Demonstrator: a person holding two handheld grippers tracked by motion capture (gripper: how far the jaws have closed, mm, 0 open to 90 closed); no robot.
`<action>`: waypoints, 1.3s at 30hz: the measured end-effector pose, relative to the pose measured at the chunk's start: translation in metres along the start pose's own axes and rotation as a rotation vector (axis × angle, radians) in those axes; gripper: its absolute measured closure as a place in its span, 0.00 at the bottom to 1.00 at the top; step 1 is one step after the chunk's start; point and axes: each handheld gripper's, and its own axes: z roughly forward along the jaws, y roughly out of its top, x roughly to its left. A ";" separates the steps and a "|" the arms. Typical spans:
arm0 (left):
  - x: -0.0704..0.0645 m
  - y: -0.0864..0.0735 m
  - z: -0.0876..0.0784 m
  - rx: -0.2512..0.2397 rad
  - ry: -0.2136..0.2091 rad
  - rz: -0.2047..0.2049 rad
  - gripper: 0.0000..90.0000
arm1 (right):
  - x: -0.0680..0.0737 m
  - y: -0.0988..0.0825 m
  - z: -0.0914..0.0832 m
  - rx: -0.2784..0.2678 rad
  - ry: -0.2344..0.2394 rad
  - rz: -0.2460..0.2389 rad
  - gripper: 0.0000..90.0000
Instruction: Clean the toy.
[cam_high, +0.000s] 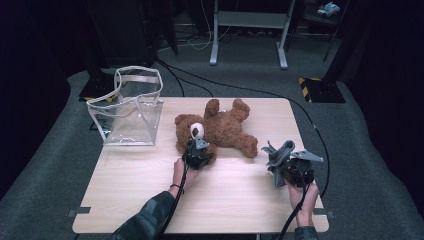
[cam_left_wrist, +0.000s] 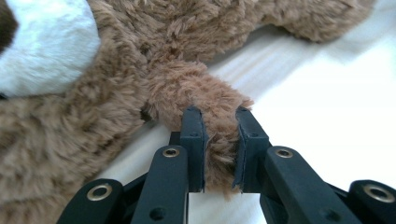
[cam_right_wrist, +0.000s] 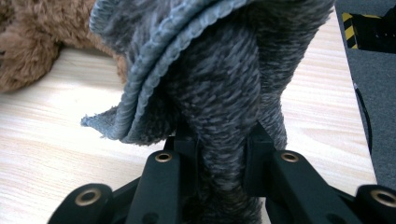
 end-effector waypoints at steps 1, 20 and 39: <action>0.000 -0.002 -0.003 0.007 -0.004 0.009 0.85 | 0.001 0.001 0.000 0.000 -0.001 0.001 0.81; 0.000 -0.018 -0.041 -0.052 -0.032 0.040 0.55 | 0.003 0.000 0.005 0.014 0.003 0.000 0.81; 0.043 0.013 -0.042 -0.089 0.285 -0.051 0.23 | 0.008 0.005 0.006 0.007 0.009 -0.004 0.81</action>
